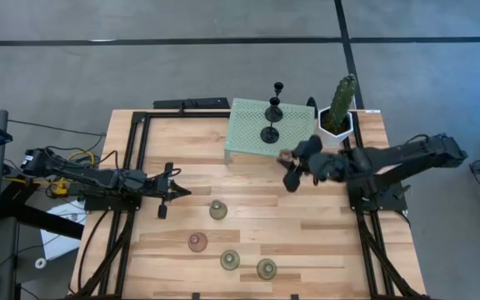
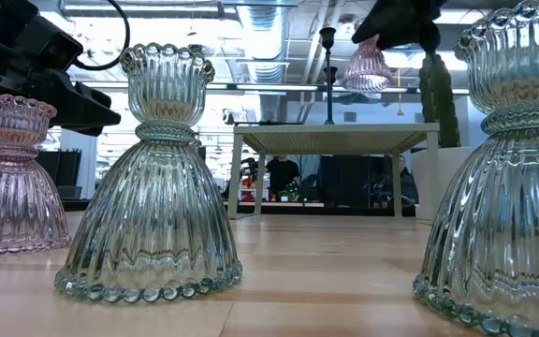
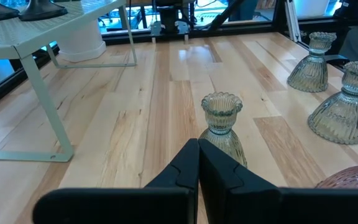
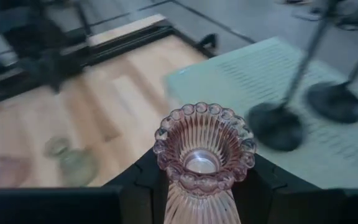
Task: Pick & Place candle stick holders
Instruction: Put the right pink glass candle holder on the shelf
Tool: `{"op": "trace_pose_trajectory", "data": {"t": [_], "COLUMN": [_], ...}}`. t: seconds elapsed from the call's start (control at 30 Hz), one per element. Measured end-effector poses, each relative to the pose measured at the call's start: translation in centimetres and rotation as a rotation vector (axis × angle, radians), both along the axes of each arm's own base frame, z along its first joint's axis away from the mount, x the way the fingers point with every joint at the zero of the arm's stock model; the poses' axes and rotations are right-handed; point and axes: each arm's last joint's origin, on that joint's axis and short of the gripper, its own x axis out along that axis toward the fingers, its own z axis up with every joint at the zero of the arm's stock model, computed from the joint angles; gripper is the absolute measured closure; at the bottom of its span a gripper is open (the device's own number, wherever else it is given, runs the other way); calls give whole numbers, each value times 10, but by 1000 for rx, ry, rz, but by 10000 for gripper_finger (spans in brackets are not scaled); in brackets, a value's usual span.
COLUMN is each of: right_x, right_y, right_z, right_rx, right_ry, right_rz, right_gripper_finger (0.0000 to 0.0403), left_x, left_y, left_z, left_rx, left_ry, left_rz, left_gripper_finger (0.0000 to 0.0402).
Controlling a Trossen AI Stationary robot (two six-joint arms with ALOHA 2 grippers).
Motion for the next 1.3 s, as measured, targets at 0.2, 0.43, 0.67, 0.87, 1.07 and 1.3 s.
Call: {"op": "trace_pose_trajectory", "data": {"t": [0.2,0.43,0.67,0.87,1.07,1.3], "right_x": [-2,-11,-14,-4,0,0], "right_y": [-47,-91,-114,-130,-147,-159], "right_z": [2,-1,-5,-20,-28,-31], "right_rx": [-24,-6,25,34,30,15], "right_ry": [53,76,94,159,164,185], "right_rz": [-173,-354,-402,-418,-468,-495], "right_gripper_finger": [281,281,281,281,281,280], "left_x": [0,0,0,0,0,0], "left_y": [0,0,0,0,0,0], "left_z": [0,0,0,0,0,0], "left_rx": [0,0,0,0,0,0], "left_ry": [1,1,1,0,1,1], "left_rz": [0,-1,0,0,0,0], "left_gripper_finger": [395,395,395,395,395,395]}}
